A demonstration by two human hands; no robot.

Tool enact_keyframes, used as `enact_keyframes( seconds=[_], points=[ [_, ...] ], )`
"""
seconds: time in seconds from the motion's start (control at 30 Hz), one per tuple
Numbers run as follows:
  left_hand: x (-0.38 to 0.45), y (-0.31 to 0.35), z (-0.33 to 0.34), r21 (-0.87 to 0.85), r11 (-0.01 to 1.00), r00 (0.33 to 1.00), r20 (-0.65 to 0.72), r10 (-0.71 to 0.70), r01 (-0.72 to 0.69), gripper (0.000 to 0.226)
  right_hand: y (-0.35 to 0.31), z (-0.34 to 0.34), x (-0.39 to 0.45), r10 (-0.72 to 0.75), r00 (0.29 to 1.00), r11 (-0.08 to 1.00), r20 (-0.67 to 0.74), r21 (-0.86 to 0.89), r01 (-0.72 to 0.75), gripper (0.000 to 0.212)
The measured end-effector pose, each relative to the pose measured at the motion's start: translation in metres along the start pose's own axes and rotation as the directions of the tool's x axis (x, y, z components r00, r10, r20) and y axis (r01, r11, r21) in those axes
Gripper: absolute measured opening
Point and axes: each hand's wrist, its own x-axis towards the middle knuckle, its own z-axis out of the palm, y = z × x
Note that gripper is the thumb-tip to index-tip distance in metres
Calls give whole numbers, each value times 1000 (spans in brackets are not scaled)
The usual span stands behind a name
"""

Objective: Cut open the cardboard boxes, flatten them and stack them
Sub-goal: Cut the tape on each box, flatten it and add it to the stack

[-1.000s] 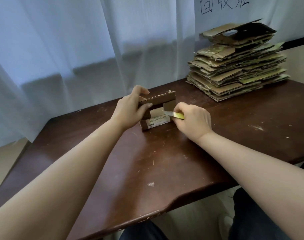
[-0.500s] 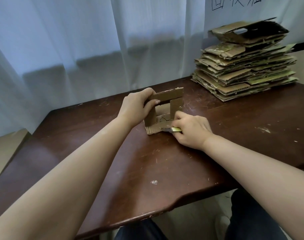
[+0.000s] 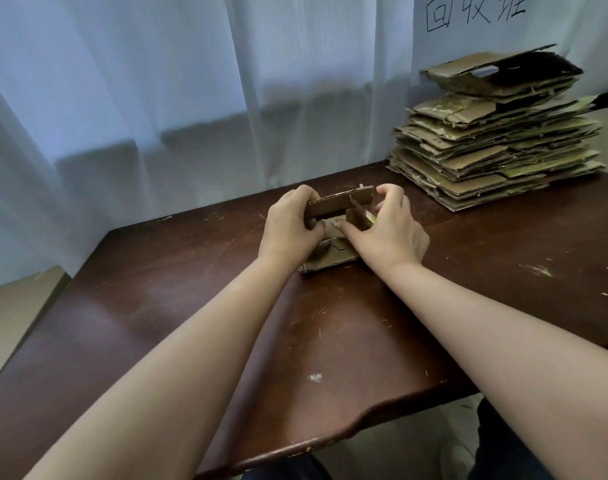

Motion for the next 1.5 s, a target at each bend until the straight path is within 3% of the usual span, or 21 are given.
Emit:
enact_keyframes(
  seconds=[0.07,0.17,0.27,0.37,0.53,0.63,0.73,0.83,0.93,1.07,1.2,1.33,1.4,1.5],
  points=[
    [0,0,-5,-13,1000,999,41,21,-20,24,-4,5,1,15,1000,997,16,-73,-14,74],
    [0,-2,-14,-6,998,987,146,59,-58,29,-4,3,3,-3,999,996,36,-84,6,51],
    [-1,-7,-20,4,995,968,231,94,-97,44,6,-8,5,-18,997,998,79,-51,22,39],
    [-6,-7,-22,-30,998,977,204,61,-56,60,16,-21,7,-24,994,1000,107,-6,25,36],
    [-14,3,-11,-43,999,964,265,-14,26,60,33,-33,2,16,997,982,82,185,-31,26],
    [-13,13,-1,15,1000,935,355,0,-6,59,43,-42,-1,34,998,982,50,185,-43,25],
    [-14,27,13,86,994,877,480,17,-67,61,52,-54,-2,121,993,975,0,188,-119,25],
    [-24,37,28,155,982,750,661,-20,-110,62,62,-68,-2,208,975,966,-79,175,-192,28],
    [-28,36,34,174,977,692,721,-39,-126,63,69,-77,1,200,976,978,-92,85,-192,25],
    [-20,32,31,134,986,725,689,-18,-103,48,63,-71,3,133,991,990,-19,-43,-134,27],
    [-14,33,29,219,945,844,528,93,-241,28,52,-57,9,-49,995,967,88,-246,69,29],
    [-19,18,35,252,949,906,418,70,-190,40,45,-42,18,-206,938,890,279,-345,298,39],
    [-19,14,38,307,944,885,463,-39,-119,57,44,-33,24,-229,888,852,399,-359,381,46],
    [-14,11,41,417,904,791,582,-189,-91,68,46,-21,30,-173,804,838,569,-344,423,55]
  ],
)
